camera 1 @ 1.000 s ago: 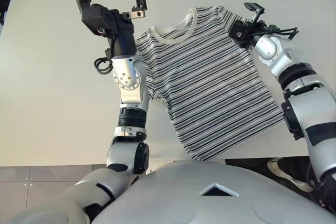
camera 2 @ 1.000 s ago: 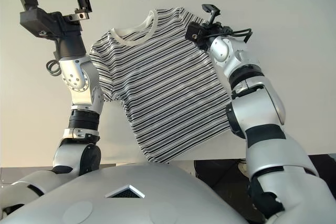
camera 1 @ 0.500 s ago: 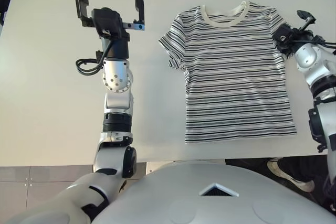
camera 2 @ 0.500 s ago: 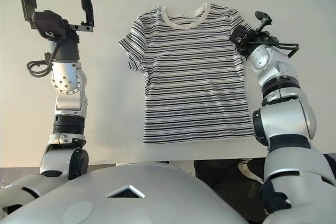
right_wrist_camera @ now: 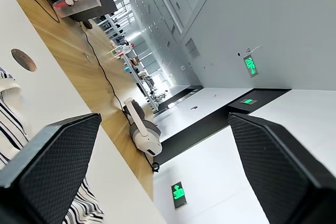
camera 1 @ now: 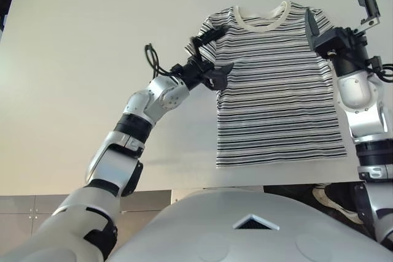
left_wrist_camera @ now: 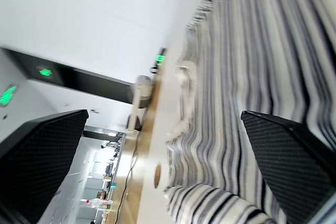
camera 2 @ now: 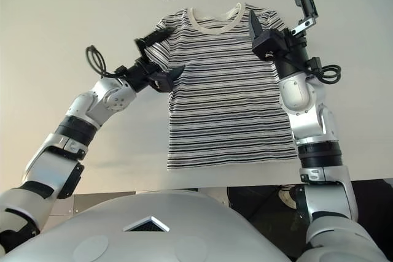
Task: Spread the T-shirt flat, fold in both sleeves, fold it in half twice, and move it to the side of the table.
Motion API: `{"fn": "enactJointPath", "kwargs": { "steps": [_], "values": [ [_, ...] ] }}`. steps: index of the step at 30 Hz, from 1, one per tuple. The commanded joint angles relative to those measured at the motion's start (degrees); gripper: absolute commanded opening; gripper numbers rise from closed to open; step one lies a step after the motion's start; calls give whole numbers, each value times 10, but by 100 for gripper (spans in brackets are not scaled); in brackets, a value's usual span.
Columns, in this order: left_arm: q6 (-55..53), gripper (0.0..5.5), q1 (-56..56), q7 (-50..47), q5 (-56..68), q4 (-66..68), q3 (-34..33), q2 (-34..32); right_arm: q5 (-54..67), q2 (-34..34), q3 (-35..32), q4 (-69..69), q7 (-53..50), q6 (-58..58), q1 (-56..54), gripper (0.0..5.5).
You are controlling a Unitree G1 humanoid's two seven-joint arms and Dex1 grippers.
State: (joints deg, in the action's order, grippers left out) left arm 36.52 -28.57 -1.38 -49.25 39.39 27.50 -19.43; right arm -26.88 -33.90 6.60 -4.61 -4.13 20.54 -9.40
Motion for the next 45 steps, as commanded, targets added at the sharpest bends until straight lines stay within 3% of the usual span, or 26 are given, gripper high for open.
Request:
{"fn": "enactJointPath", "kwargs": {
  "steps": [1, 8, 17, 26, 33, 40, 45],
  "values": [
    [-17, 550, -56, -33, -41, 84, 36, -24, -12, -1, -4, 76, 32, -16, 42, 448],
    [10, 550, -10, -35, -14, 42, 39, -107, -32, -92, 67, 142, 154, 104, 181, 448],
    [-18, 550, 128, 9, 51, -129, -8, -176, -22, -95, 87, 155, 220, 135, 202, 448],
    [-53, 550, 141, -32, 54, -116, -44, -188, 10, -118, 97, 187, 286, 168, 216, 448],
    [-42, 550, 168, -57, 89, -172, -74, -175, -12, -116, 154, 164, 352, 180, 196, 448],
    [-70, 550, 248, -17, 196, -347, -184, -195, -16, -147, 168, 166, 386, 194, 211, 448],
    [-114, 550, 265, -22, 206, -367, -234, -179, -1, -169, 174, 189, 410, 203, 223, 448]
  ]
}}
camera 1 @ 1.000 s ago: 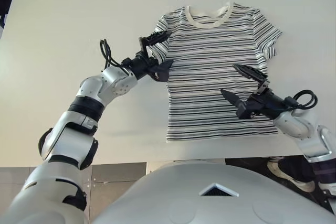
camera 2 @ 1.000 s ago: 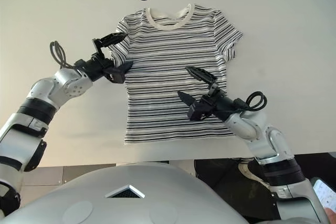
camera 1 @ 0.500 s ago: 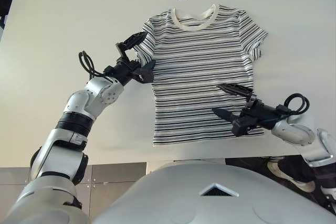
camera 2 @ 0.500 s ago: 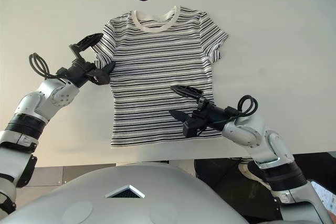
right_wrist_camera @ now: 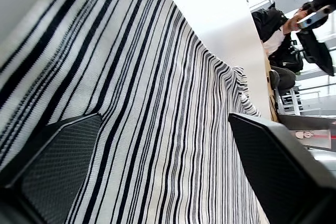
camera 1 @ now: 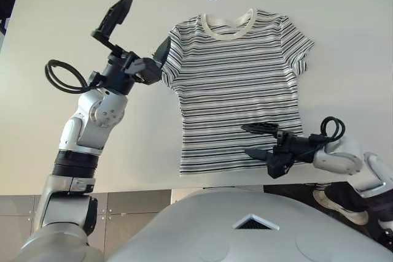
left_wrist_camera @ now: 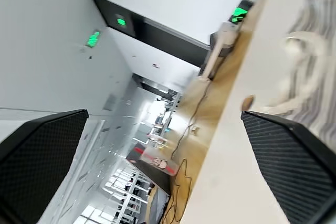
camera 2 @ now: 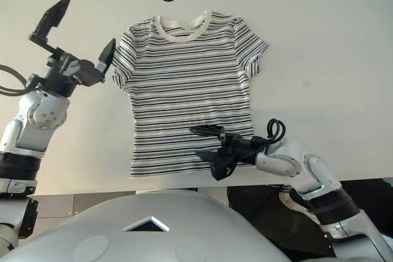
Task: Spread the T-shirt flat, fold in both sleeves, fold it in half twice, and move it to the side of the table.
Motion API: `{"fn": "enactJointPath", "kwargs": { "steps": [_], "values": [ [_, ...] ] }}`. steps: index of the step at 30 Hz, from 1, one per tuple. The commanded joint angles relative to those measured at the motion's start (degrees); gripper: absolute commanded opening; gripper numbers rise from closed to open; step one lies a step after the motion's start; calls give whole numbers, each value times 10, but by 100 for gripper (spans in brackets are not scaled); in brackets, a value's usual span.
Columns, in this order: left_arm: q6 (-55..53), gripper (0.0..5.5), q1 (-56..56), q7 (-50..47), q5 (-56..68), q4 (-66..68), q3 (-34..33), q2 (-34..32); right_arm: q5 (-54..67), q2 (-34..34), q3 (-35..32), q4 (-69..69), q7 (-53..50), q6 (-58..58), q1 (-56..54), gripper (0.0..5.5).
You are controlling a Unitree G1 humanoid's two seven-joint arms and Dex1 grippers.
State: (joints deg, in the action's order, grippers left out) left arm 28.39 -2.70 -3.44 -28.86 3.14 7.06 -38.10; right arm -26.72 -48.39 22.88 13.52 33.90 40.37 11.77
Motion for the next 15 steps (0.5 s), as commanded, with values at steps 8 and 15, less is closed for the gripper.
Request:
{"fn": "enactJointPath", "kwargs": {
  "steps": [8, 15],
  "values": [
    [-56, 550, -4, -34, -13, 52, -57, 19, 9, -7, 23, 24, 33, 2, 18, 448],
    [-45, 550, -33, -61, -40, 140, -45, 9, 42, 13, 7, 55, 14, -2, 18, 448]
  ]
}}
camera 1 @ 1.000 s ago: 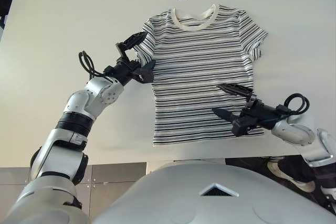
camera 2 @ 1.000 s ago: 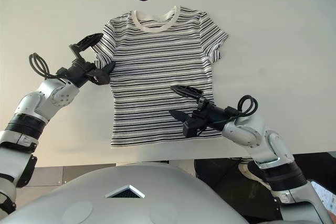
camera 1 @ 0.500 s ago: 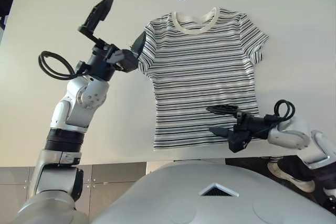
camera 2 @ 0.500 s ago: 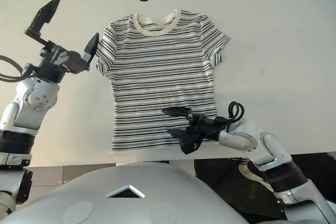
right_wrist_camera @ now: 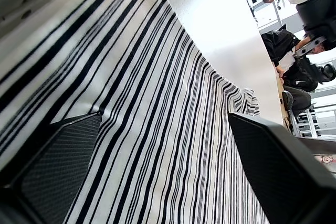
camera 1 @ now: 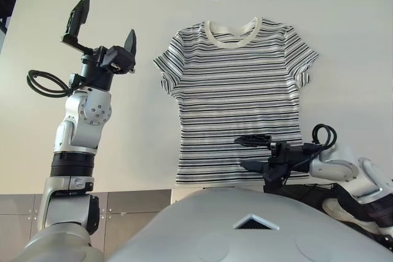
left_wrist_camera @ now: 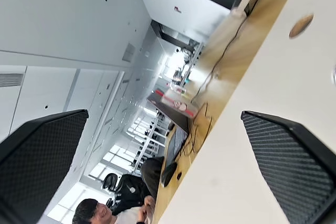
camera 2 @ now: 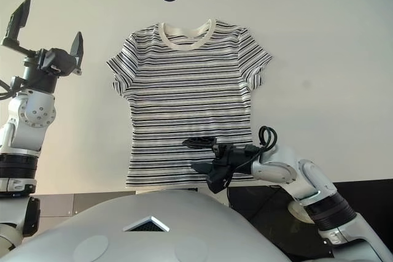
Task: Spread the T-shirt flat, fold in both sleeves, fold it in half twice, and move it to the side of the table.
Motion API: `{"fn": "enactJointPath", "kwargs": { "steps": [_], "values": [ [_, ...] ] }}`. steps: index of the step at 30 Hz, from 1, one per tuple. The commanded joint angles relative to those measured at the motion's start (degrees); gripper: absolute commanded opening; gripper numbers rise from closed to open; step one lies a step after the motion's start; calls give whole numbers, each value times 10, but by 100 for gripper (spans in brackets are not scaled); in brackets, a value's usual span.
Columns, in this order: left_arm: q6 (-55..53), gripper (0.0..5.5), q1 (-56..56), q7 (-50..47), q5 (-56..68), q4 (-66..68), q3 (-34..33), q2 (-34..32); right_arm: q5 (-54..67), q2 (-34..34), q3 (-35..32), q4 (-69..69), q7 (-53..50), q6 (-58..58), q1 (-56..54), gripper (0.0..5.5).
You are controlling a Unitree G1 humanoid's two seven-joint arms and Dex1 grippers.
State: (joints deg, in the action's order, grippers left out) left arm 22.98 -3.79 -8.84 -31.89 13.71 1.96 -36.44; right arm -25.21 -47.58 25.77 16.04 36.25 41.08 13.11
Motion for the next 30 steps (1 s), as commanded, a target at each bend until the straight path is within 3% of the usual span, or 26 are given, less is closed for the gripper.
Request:
{"fn": "enactJointPath", "kwargs": {
  "steps": [1, 5, 11, 17, 24, 30],
  "values": [
    [10, 550, -30, -8, -19, 52, 12, -12, 41, 4, -47, 40, -22, -13, 4, 448],
    [-10, 550, -74, -31, -99, 121, 55, -31, 120, 20, -144, 92, -71, -27, -8, 448],
    [29, 550, -179, -13, -230, 263, 209, -31, 161, 111, -201, 116, -146, -78, -40, 448],
    [73, 550, -255, -8, -263, 365, 287, -29, 152, 142, -222, 106, -161, -100, -35, 448],
    [104, 550, -258, -4, -255, 347, 321, -41, 146, 144, -222, 98, -157, -102, -27, 448],
    [-25, 550, -294, -37, -304, 380, 330, -69, 144, 149, -220, 91, -156, -99, -26, 448]
  ]
}}
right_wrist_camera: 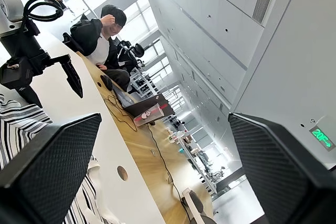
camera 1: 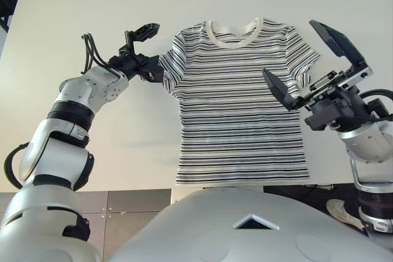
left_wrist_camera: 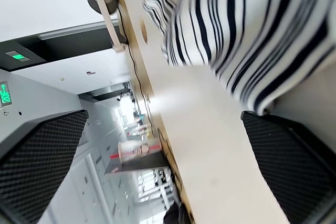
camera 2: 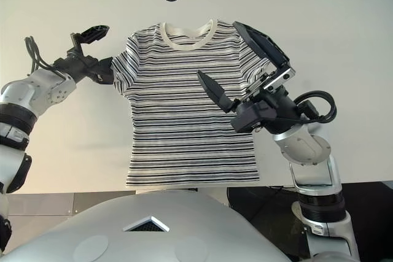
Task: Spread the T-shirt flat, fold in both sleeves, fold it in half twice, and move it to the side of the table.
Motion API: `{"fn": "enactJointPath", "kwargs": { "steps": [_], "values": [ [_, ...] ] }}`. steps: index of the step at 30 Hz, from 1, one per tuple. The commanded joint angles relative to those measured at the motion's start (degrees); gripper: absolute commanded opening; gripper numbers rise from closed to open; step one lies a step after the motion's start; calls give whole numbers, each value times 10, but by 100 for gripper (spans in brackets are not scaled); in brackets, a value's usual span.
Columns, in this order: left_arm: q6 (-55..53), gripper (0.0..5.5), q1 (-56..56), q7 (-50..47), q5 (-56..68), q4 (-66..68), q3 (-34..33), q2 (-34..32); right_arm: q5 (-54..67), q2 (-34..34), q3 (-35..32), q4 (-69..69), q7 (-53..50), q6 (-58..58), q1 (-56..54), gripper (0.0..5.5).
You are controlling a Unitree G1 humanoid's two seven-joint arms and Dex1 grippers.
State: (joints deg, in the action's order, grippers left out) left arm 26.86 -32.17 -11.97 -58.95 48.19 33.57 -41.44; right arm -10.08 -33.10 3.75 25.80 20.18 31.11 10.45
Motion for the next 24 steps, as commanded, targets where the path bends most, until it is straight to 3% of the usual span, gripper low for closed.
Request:
{"fn": "enactJointPath", "kwargs": {
  "steps": [1, 5, 14, 23, 24],
  "values": [
    [-81, 550, -13, -9, -41, 44, 18, -19, -9, 6, 0, -9, 4, 3, -1, 448],
    [-91, 550, 0, -4, -38, 15, 24, -24, -9, 12, -1, -12, 4, 1, -9, 448],
    [20, 550, 56, 66, 20, -61, 50, -24, -15, 21, 6, -7, 5, -3, -13, 448],
    [28, 550, 52, 84, 23, -67, 58, -16, -15, 29, 8, -5, 6, -5, -12, 448],
    [30, 522, 52, 85, 23, -67, 60, -15, -16, 29, 8, -6, 6, -4, -13, 452]
  ]
}}
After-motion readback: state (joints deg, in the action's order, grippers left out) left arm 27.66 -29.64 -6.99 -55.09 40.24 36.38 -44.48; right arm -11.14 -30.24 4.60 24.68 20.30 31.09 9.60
